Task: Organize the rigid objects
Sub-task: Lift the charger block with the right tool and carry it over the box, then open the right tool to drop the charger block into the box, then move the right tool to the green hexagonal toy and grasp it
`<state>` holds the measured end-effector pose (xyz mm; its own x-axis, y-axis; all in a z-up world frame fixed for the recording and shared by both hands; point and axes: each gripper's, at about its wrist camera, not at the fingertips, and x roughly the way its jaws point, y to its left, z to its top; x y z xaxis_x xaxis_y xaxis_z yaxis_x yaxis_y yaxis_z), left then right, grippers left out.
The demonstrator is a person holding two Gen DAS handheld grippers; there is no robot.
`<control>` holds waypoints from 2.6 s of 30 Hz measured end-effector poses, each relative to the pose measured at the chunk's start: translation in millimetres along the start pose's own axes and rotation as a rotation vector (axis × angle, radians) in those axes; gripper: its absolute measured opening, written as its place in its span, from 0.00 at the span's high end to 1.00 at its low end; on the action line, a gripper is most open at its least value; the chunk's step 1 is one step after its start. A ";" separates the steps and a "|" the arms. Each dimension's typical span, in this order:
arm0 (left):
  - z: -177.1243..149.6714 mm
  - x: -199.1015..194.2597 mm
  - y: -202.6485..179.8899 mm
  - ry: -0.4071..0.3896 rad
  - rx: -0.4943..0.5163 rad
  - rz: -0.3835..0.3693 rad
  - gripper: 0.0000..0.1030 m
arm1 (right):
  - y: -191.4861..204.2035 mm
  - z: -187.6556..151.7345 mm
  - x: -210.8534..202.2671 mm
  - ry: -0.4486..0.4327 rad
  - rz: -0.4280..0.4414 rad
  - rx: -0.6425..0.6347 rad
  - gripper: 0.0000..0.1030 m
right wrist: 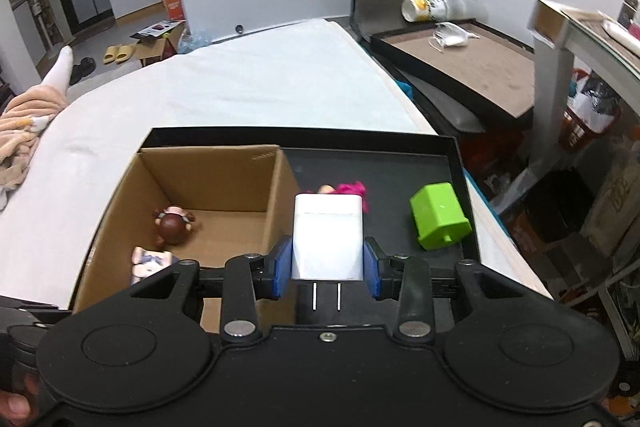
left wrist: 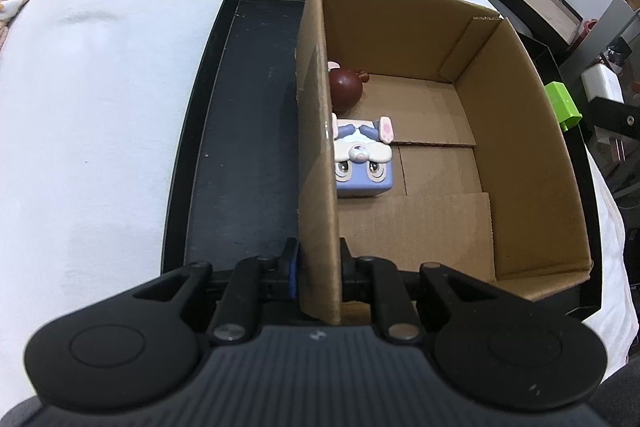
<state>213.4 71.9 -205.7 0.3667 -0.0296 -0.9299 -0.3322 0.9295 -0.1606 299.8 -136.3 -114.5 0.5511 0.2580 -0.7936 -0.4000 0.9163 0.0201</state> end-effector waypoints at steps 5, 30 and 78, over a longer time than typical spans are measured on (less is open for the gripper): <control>-1.2 0.2 -0.2 0.002 -0.006 -0.005 0.85 | 18.9 5.0 -1.4 -0.002 0.007 -0.029 0.65; -4.9 -2.4 2.8 0.004 -0.049 -0.037 0.84 | 80.3 18.3 28.3 0.046 0.044 -0.128 0.64; 3.4 -14.0 -19.4 -0.026 0.024 0.063 0.82 | -52.5 -11.3 -5.1 -0.115 0.018 0.090 0.12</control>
<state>217.6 55.6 -188.4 0.3682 0.0390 -0.9289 -0.3347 0.9377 -0.0933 309.7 -189.2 -118.4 0.6269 0.3031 -0.7177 -0.3463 0.9336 0.0919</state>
